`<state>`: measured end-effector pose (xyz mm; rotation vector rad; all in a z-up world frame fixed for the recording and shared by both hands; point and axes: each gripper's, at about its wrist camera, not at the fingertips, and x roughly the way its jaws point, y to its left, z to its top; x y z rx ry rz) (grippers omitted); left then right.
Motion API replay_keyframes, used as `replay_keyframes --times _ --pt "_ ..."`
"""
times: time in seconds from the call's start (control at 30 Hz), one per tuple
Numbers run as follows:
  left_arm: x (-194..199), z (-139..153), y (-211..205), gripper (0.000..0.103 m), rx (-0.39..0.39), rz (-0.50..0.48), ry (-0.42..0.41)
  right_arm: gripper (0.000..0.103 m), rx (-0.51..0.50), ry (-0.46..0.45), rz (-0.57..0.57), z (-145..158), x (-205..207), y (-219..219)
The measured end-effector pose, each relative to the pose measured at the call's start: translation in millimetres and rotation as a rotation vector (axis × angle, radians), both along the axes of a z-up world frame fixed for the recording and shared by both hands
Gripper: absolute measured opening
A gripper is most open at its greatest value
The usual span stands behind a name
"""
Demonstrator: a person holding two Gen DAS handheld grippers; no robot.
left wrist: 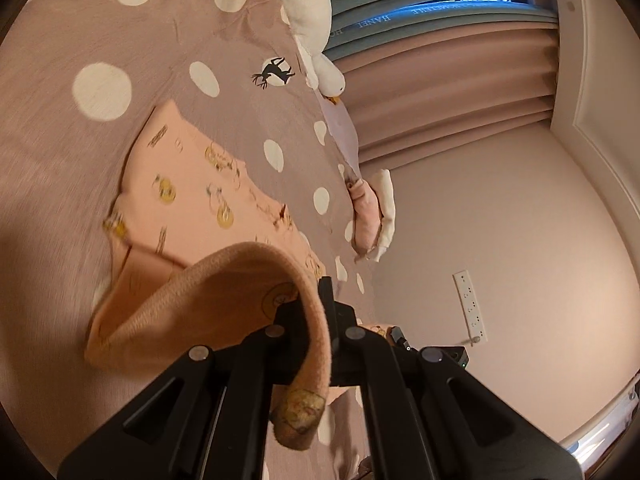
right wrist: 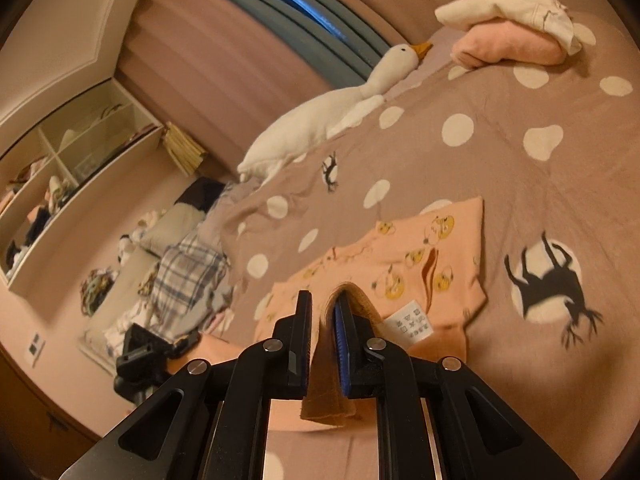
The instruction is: Fold small clothes
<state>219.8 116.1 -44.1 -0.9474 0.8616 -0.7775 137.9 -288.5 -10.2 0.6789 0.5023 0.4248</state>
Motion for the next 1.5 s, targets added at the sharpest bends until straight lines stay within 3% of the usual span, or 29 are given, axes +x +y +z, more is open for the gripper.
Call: replay_keyframes --times 0.27,0.43,0.57,0.7,0.77,0.8,0.83,0.87,0.93,1.03,1.13,1.17,1.27,1.37,1.5 --pt "50 7 -10 0.000 0.010 0.017 -0.006 0.007 -0.013 -0.012 -0.061 9 39 -15" --pt "89 2 -15 0.000 0.058 0.044 0.019 0.007 -0.030 0.005 -0.101 16 69 -24" --pt "119 -18 -20 0.000 0.113 0.062 0.084 0.007 -0.061 0.072 -0.123 6 99 -27" --pt "143 -49 -27 0.000 0.179 0.045 0.214 0.007 -0.092 0.190 -0.091 -16 131 -24" --pt "152 -59 -30 0.005 0.207 0.014 0.271 0.007 -0.095 0.254 -0.079 -26 141 -24" --pt "157 -62 -31 0.014 0.203 0.005 0.296 0.007 -0.070 0.302 -0.069 -34 149 -27" --pt "162 -64 -30 0.029 0.185 0.003 0.319 0.007 -0.036 0.332 -0.071 -39 154 -31" --pt "166 -64 -29 0.038 0.165 0.003 0.333 0.007 0.022 0.366 -0.079 -45 160 -38" --pt "176 -66 -22 0.062 0.064 0.042 0.375 0.007 0.142 0.398 -0.085 -54 168 -51" --pt "188 -61 -12 0.074 0.024 0.133 0.377 0.009 0.307 0.412 -0.132 -66 175 -69" --pt "196 -56 -2 0.081 0.022 0.200 0.381 0.030 0.338 0.392 -0.230 -69 173 -84" --pt "195 -56 3 0.081 0.009 0.218 0.383 0.032 0.338 0.387 -0.250 -69 171 -88" --pt "187 -46 11 0.081 0.044 0.245 0.335 0.032 0.266 0.339 -0.257 -57 157 -88" --pt "175 -36 11 0.081 0.087 0.206 0.279 0.032 0.091 0.254 -0.184 -31 140 -72" --pt "152 -19 -20 0.080 0.282 0.056 0.188 0.032 -0.089 0.189 0.021 -10 133 -30"
